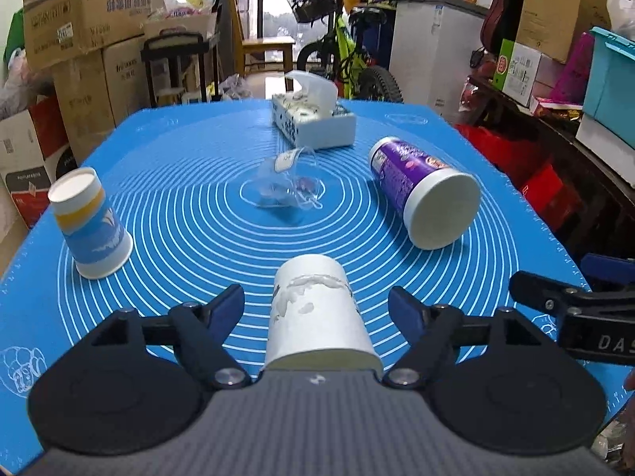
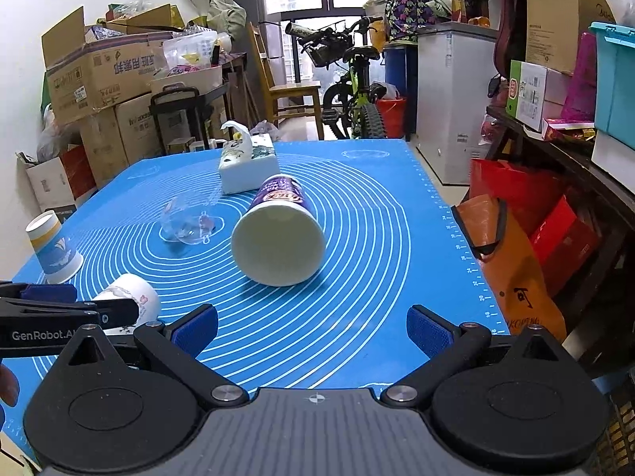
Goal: Flip cup upside down
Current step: 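Lift the white paper cup with the right gripper and rotate it upright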
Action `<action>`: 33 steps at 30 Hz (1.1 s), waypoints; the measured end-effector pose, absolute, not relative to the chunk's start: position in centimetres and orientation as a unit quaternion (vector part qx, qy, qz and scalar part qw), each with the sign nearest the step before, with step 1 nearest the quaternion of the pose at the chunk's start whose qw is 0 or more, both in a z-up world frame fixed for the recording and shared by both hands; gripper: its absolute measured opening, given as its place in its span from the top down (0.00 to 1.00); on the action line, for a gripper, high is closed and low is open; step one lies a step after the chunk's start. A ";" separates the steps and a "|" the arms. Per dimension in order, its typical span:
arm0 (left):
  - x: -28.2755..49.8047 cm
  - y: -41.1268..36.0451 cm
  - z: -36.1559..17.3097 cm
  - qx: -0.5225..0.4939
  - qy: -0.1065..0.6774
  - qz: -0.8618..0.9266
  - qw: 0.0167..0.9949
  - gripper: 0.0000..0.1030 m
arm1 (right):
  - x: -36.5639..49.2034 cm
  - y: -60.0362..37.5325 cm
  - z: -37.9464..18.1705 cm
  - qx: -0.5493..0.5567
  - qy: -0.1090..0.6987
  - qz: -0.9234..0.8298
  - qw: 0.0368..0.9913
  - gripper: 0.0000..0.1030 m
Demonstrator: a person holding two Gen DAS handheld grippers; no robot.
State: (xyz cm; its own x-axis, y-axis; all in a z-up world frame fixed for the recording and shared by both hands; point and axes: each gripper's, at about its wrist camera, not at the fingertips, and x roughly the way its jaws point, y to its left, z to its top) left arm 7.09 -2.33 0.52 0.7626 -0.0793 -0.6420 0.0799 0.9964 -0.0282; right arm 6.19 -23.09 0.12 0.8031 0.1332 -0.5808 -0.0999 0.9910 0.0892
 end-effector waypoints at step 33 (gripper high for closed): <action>1.1 5.8 -1.1 0.000 0.309 0.042 0.950 0.16 | 9.2 -14.3 2.5 0.017 0.408 0.167 0.897 0.02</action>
State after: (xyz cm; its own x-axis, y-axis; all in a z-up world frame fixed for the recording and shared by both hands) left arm 1.08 5.80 -1.13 0.8054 0.0805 -0.5872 -0.0802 0.9964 0.0265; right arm 9.16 -14.29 2.46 0.6112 0.3140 -0.7265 -0.2861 0.9435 0.1671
